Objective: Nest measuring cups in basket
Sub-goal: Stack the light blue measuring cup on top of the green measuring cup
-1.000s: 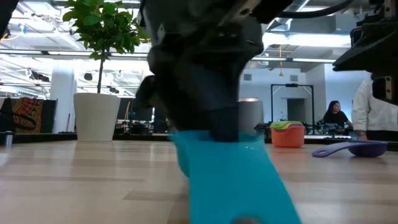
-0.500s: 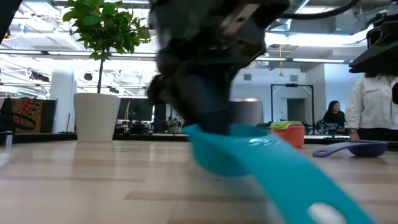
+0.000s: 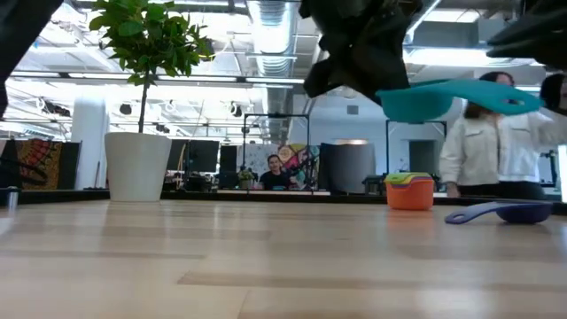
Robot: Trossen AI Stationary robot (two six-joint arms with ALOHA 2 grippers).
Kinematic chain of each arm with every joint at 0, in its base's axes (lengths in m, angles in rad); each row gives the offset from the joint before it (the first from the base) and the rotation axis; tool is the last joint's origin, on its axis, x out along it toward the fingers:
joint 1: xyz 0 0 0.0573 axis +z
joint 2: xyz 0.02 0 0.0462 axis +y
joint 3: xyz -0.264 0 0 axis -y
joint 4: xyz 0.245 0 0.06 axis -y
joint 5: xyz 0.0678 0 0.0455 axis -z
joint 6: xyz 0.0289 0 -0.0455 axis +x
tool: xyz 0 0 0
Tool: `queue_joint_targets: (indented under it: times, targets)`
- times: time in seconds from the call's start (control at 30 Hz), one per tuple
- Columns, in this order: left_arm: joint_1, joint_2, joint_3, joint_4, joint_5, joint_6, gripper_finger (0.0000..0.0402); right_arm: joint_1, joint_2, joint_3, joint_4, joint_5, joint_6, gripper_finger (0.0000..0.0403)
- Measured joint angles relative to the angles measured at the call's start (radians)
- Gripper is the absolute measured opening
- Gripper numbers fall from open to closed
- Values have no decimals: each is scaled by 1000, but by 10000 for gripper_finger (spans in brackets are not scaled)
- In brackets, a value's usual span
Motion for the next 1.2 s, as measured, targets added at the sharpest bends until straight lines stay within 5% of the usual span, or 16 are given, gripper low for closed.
queue_joint_targets:
  times: [0.3,0.57,1.0,1.2]
  targets:
    - [129,0,116,-77,56,169,20,-74,-17,10,-3,-103,-58,135]
    - [219,0,127,-58,131,245,16,-268,-17,10,-26,-275,-135,186]
    - [384,0,127,-12,297,349,17,-615,-18,11,-1,-540,-241,60]
    - [426,0,127,89,318,395,39,-709,-21,13,15,-571,-228,10]
